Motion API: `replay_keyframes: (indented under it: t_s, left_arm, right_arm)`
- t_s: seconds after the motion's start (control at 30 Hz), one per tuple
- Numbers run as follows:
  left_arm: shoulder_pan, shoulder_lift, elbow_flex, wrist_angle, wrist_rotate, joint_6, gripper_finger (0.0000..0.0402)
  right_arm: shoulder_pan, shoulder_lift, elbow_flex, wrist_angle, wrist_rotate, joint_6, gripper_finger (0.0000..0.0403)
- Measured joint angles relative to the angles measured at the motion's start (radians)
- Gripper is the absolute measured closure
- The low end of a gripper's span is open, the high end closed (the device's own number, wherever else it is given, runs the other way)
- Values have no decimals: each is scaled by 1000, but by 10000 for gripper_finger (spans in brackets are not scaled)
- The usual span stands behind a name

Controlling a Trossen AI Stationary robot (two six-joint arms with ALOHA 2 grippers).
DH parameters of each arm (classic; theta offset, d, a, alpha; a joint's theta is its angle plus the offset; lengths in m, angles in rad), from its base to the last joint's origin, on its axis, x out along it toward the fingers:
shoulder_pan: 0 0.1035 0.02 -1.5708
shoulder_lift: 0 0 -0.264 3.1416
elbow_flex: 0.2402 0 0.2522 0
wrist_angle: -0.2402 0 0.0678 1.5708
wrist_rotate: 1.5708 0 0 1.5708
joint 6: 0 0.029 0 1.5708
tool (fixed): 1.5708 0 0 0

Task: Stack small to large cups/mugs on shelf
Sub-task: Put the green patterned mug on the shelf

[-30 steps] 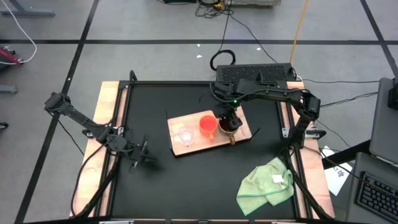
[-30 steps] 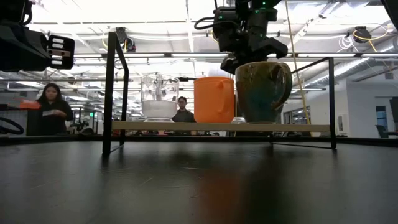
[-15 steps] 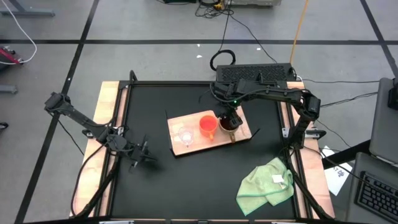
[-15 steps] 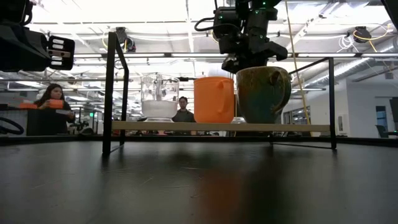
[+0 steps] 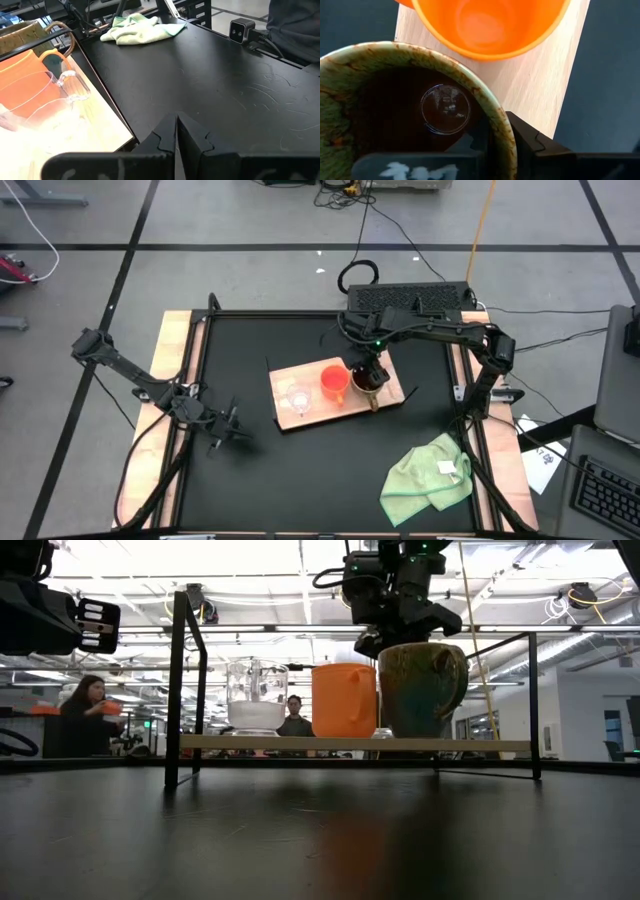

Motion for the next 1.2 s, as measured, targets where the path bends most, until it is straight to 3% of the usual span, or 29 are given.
replay_keyframes:
  t_s: [0.43,1.2]
  left_arm:
    - [0,0,0,0,0,1,382]
    - [0,0,0,0,0,9,382]
  right_arm:
    - [0,-1,0,2,-2,4,348]
    - [0,-51,0,30,-1,16,344]
